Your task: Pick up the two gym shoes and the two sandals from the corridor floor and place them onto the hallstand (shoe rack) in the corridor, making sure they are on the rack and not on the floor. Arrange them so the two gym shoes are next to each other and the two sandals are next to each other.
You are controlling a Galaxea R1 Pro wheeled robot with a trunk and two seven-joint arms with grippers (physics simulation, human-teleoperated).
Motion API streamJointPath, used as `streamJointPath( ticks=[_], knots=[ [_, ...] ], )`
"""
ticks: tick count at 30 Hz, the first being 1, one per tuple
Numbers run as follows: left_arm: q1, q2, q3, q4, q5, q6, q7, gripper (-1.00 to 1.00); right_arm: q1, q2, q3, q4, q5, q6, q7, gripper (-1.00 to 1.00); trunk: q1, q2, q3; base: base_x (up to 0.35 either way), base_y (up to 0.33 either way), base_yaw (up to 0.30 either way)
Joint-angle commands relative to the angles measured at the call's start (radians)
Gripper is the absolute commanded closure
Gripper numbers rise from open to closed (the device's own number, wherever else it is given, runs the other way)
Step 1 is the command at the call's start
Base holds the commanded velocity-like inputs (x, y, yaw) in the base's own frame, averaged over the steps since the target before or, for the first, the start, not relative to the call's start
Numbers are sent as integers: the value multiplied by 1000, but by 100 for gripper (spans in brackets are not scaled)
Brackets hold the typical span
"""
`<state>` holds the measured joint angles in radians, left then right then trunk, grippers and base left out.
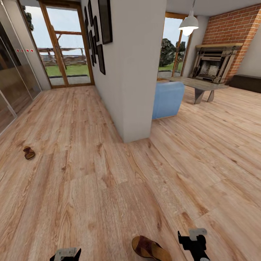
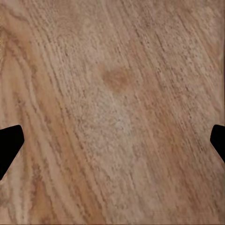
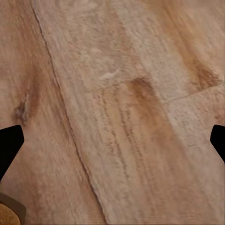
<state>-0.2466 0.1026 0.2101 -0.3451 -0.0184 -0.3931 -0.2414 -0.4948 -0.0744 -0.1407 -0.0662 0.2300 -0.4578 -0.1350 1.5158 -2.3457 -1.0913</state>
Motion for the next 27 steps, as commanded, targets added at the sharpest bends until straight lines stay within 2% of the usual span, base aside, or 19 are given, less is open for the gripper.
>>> streamJointPath(
  ticks=[1,6,10,13,16,18,24,25,27],
  knots=[
    [-14,0,7,-3,-3,0,-9,-100,-1,-1,5,-6,19,-3,2,-100,0,0,-1,0,0,0],
    [-88,2,3,-12,-5,12,-12,-100,-1,-5,80,-69,81,1,51,-100,0,0,-1,0,0,0],
    [-145,3,2,-19,-5,45,-13,-100,-1,-7,117,-143,130,13,102,-100,0,0,-1,0,0,0],
    [-188,4,2,-23,-5,85,-14,-100,-1,-8,131,-193,155,40,150,-100,0,0,-1,0,0,0],
    [-247,8,1,-26,-6,149,-27,-100,-1,-10,140,-244,184,104,239,-100,0,0,-1,0,0,0],
    [-305,10,1,-27,-9,217,-55,-100,-1,-12,144,-292,216,171,328,-100,0,0,-1,0,0,0],
    [-381,12,0,-27,-21,309,-92,-100,-1,-28,146,-351,251,225,416,-100,0,0,-1,0,0,0],
    [-413,12,0,-28,-35,339,-99,-100,-1,-33,146,-362,258,235,440,-100,0,0,-1,0,0,0],
    [-428,12,0,-30,-44,350,-101,-100,-1,-35,147,-366,261,239,450,-100,0,0,-1,0,0,0]
  ],
)
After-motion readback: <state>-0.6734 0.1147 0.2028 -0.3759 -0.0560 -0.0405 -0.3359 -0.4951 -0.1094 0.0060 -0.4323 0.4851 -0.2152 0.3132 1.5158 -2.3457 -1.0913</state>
